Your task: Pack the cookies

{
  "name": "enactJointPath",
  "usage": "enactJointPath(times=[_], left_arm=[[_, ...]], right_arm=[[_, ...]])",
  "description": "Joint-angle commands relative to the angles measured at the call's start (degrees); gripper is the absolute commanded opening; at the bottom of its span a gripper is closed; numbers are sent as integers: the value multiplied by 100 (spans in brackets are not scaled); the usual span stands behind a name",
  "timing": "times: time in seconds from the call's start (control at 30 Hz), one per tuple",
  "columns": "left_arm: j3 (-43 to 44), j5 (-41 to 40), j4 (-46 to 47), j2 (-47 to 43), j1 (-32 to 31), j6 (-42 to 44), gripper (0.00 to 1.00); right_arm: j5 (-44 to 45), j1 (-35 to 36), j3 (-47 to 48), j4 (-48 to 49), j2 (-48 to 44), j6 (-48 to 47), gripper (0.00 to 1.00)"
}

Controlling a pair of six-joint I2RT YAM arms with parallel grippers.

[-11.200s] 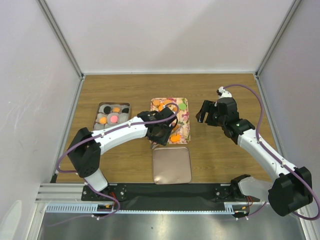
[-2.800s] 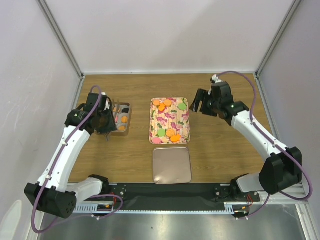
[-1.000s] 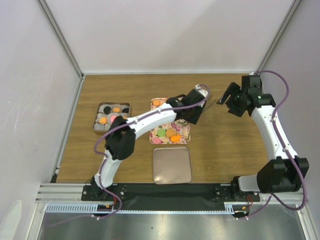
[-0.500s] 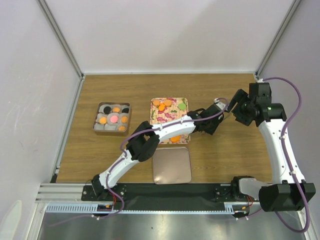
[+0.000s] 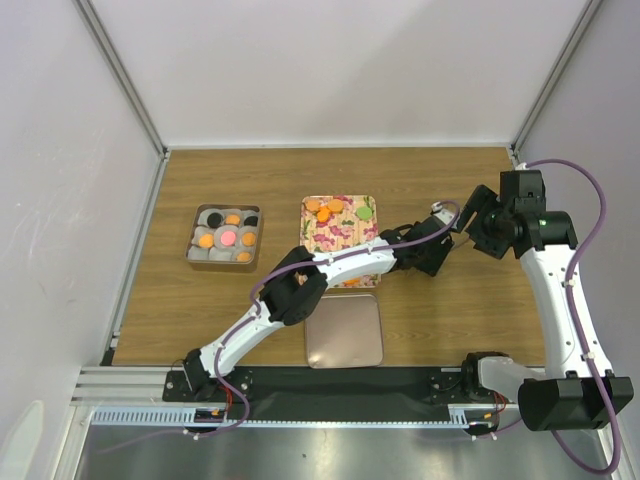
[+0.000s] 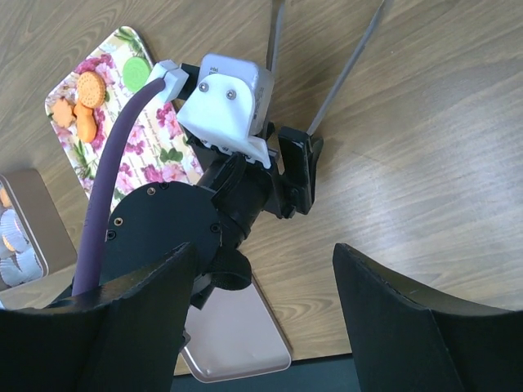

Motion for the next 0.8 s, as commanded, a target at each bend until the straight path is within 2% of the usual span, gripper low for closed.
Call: enactJointPath(times=[0.0, 0.17, 0.47, 0.77], left_arm=[[111, -15, 282, 36, -132, 35, 67], [23, 37, 353, -34, -150, 18, 74], [-47, 55, 467, -341, -132, 176, 80], [-539, 275, 634, -886, 43, 114, 80]], right_arm=[[33, 18, 91, 27, -116, -57, 75], [33, 0, 47, 36, -99, -66, 75], [6, -35, 100, 62, -99, -65, 75], [42, -70, 372, 44, -90, -83, 75]])
